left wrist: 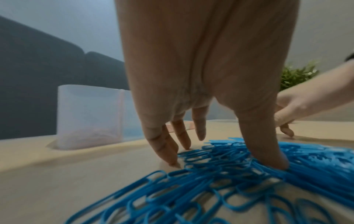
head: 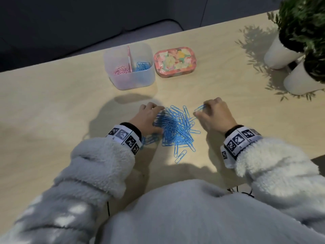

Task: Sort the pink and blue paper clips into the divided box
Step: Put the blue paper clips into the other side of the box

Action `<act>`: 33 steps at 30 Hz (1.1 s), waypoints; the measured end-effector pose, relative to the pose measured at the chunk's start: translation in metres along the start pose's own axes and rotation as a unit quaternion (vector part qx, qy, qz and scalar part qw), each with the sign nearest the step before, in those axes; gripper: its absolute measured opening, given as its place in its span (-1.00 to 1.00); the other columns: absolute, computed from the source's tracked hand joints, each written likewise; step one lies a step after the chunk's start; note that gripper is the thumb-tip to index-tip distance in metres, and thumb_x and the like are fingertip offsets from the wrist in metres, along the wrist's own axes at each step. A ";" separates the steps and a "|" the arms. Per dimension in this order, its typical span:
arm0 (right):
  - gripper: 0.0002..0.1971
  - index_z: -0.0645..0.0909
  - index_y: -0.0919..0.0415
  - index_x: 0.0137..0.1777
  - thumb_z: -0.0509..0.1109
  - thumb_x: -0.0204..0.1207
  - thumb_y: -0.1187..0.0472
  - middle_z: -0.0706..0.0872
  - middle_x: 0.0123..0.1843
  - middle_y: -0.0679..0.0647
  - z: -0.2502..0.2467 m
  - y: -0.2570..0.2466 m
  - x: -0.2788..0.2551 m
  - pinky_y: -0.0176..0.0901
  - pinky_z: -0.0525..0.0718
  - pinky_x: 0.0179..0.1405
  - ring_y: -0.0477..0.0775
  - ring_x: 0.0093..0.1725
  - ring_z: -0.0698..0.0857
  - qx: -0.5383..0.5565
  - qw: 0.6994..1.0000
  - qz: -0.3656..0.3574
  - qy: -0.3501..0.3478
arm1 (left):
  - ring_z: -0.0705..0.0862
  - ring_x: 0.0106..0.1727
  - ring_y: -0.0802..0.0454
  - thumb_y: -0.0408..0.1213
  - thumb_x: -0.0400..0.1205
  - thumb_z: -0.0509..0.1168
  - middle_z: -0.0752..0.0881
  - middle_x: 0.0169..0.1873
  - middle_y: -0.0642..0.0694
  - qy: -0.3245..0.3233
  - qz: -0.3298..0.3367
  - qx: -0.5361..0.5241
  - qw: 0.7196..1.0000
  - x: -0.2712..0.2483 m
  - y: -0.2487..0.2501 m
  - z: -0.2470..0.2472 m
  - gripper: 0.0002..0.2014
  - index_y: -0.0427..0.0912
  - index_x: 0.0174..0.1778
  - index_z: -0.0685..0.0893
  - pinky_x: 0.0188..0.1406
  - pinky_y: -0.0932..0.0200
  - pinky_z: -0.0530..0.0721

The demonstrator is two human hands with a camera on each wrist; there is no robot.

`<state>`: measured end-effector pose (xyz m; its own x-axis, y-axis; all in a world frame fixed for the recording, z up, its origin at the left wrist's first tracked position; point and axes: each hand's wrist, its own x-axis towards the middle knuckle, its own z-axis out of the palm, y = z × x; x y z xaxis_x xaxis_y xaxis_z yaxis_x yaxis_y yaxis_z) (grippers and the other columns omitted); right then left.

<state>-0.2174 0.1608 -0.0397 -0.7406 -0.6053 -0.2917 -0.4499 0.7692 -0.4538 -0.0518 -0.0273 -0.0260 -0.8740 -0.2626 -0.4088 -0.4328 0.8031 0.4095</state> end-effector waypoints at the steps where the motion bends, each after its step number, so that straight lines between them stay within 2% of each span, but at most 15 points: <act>1: -0.42 0.60 0.28 0.18 0.48 0.34 -0.17 0.58 0.13 0.34 0.006 -0.008 -0.001 0.00 0.49 0.29 0.32 0.22 0.53 -0.005 1.000 -0.025 -0.016 | 0.36 0.32 -0.27 -0.12 0.38 0.50 0.39 0.33 -0.25 -0.007 0.004 0.020 1.000 0.003 0.003 0.000 -0.24 -0.11 0.48 0.35 0.39 -0.06 0.32; 3: -0.42 0.61 0.26 0.11 0.49 0.29 -0.21 0.58 0.06 0.28 0.019 -0.027 -0.003 -0.05 0.48 0.20 0.29 0.18 0.53 -0.008 0.997 -0.072 -0.041 | 0.40 0.28 -0.26 -0.17 0.38 0.49 0.43 0.29 -0.26 0.001 0.007 0.038 0.999 0.007 0.009 0.003 -0.32 -0.16 0.41 0.43 0.33 -0.02 0.35; 6: -0.36 0.55 0.26 0.23 0.55 0.25 -0.13 0.53 0.15 0.25 0.033 -0.052 -0.009 0.01 0.48 0.28 0.25 0.23 0.47 -0.010 0.991 -0.106 -0.078 | 0.46 0.24 -0.27 -0.23 0.46 0.43 0.50 0.21 -0.27 0.027 0.006 0.028 0.999 0.010 0.015 0.002 -0.57 -0.21 0.24 0.55 0.24 0.01 0.39; 8: -0.45 0.52 0.27 0.27 0.53 0.34 0.04 0.50 0.22 0.27 0.040 -0.065 -0.012 0.04 0.46 0.31 0.28 0.26 0.45 -0.020 0.989 -0.122 -0.084 | 0.50 0.22 -0.26 -0.27 0.50 0.38 0.55 0.17 -0.27 0.042 0.003 0.023 0.999 0.010 0.017 0.002 -0.67 -0.21 0.18 0.60 0.20 -0.01 0.42; 11: -0.64 0.52 0.27 0.28 0.37 0.48 0.28 0.53 0.25 0.29 0.048 -0.076 -0.013 0.08 0.49 0.28 0.31 0.28 0.46 -0.020 0.989 -0.131 -0.060 | 0.55 0.19 -0.25 -0.29 0.52 0.34 0.61 0.09 -0.27 0.048 -0.002 0.037 0.998 0.011 0.018 0.003 -0.74 -0.20 0.13 0.65 0.12 -0.06 0.48; 14: -0.74 0.57 0.30 0.18 0.33 0.50 0.34 0.60 0.18 0.31 0.051 -0.076 -0.009 0.12 0.52 0.18 0.34 0.21 0.51 -0.030 0.988 -0.145 -0.052 | 0.58 0.17 -0.24 -0.29 0.53 0.33 0.64 0.07 -0.25 0.058 -0.012 0.037 0.998 0.009 0.016 0.002 -0.75 -0.17 0.13 0.67 0.03 -0.02 0.51; 18: -0.86 0.64 0.34 0.00 0.32 0.48 0.36 0.70 0.02 0.32 0.044 -0.071 -0.003 0.02 0.51 0.04 0.30 0.08 0.61 -0.026 0.984 -0.168 -0.052 | 0.59 0.19 -0.23 -0.26 0.55 0.33 0.67 0.11 -0.26 0.081 -0.040 -0.008 0.996 0.008 0.010 0.001 -0.75 -0.22 0.13 0.66 0.10 0.00 0.50; 20: -0.92 0.68 0.32 -0.10 0.38 0.46 0.36 0.74 -0.12 0.27 0.036 -0.066 0.003 -0.10 0.49 -0.11 0.18 -0.10 0.64 0.038 0.987 -0.141 -0.061 | 0.59 0.20 -0.23 -0.28 0.55 0.34 0.69 0.13 -0.27 0.093 -0.052 -0.041 0.993 0.006 0.005 -0.001 -0.75 -0.26 0.12 0.65 0.13 0.00 0.48; 21: -0.97 0.68 0.29 -0.19 0.41 0.44 0.36 0.72 -0.25 0.20 0.031 -0.065 0.007 -0.15 0.45 -0.21 0.10 -0.22 0.60 0.079 0.987 -0.119 -0.071 | 0.60 0.20 -0.23 -0.29 0.54 0.34 0.70 0.13 -0.26 0.098 -0.057 -0.055 0.992 0.005 0.003 -0.001 -0.76 -0.26 0.10 0.65 0.13 0.00 0.49; 23: -0.73 0.51 0.17 -0.44 0.43 0.42 0.40 0.55 -0.51 -0.02 0.019 -0.066 0.017 -0.20 0.36 -0.36 -0.10 -0.44 0.43 0.163 0.979 -0.080 -0.089 | 0.62 0.17 -0.23 -0.29 0.53 0.36 0.72 0.10 -0.24 0.109 -0.066 -0.078 0.989 0.002 -0.004 -0.003 -0.78 -0.25 0.07 0.66 0.13 0.00 0.51; 24: -0.65 0.42 0.13 -0.48 0.43 0.42 0.43 0.48 -0.60 -0.12 0.012 -0.069 0.022 -0.26 0.36 -0.43 -0.20 -0.52 0.38 0.204 0.972 -0.069 -0.095 | 0.63 0.15 -0.22 -0.29 0.52 0.36 0.73 0.08 -0.24 0.117 -0.070 -0.089 0.987 0.001 -0.008 -0.004 -0.79 -0.24 0.05 0.67 0.12 0.00 0.53; 25: -0.64 0.41 0.14 -0.48 0.42 0.44 0.45 0.46 -0.65 -0.15 0.005 -0.074 0.026 -0.36 0.37 -0.52 -0.27 -0.61 0.36 0.238 0.964 -0.067 -0.098 | 0.64 0.12 -0.22 -0.30 0.52 0.36 0.74 0.05 -0.23 0.127 -0.072 -0.101 0.984 -0.001 -0.010 -0.005 -0.80 -0.23 0.03 0.67 0.10 0.02 0.54; 27: -0.69 0.48 0.19 -0.44 0.39 0.47 0.47 0.47 -0.59 0.01 -0.013 -0.093 0.036 -0.47 0.34 -0.72 -0.26 -0.74 0.38 0.271 0.954 -0.067 -0.105 | 0.66 0.05 -0.19 -0.33 0.51 0.36 0.75 0.00 -0.23 0.147 -0.074 -0.129 0.978 -0.005 -0.014 -0.010 -0.83 -0.24 0.01 0.68 0.03 0.10 0.52; 29: -0.68 0.49 0.18 -0.45 0.39 0.47 0.47 0.45 -0.50 0.15 -0.029 -0.117 0.052 -0.44 0.39 -0.76 -0.25 -0.75 0.42 0.283 0.951 -0.077 -0.100 | 0.67 -0.03 -0.17 -0.36 0.52 0.36 0.75 -0.05 -0.22 0.161 -0.069 -0.156 0.972 -0.008 -0.017 -0.014 -0.84 -0.28 -0.01 0.68 -0.04 0.15 0.50; 33: -0.71 0.53 0.20 -0.46 0.40 0.45 0.47 0.54 -0.52 0.08 -0.048 -0.165 0.091 -0.33 0.52 -0.68 -0.22 -0.71 0.48 0.322 0.940 -0.087 -0.068 | 0.61 -0.19 -0.07 -0.34 0.52 0.37 0.67 -0.17 -0.09 0.165 -0.069 -0.199 0.964 -0.012 -0.021 -0.019 -0.85 -0.27 -0.03 0.66 -0.06 0.14 0.52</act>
<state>-0.2348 -0.0109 0.0494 -0.5931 -0.7651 -0.2505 -0.1314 0.3989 -0.9075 -0.0365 -0.0516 -0.0140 -0.7968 -0.5601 -0.2268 -0.5421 0.4967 0.6778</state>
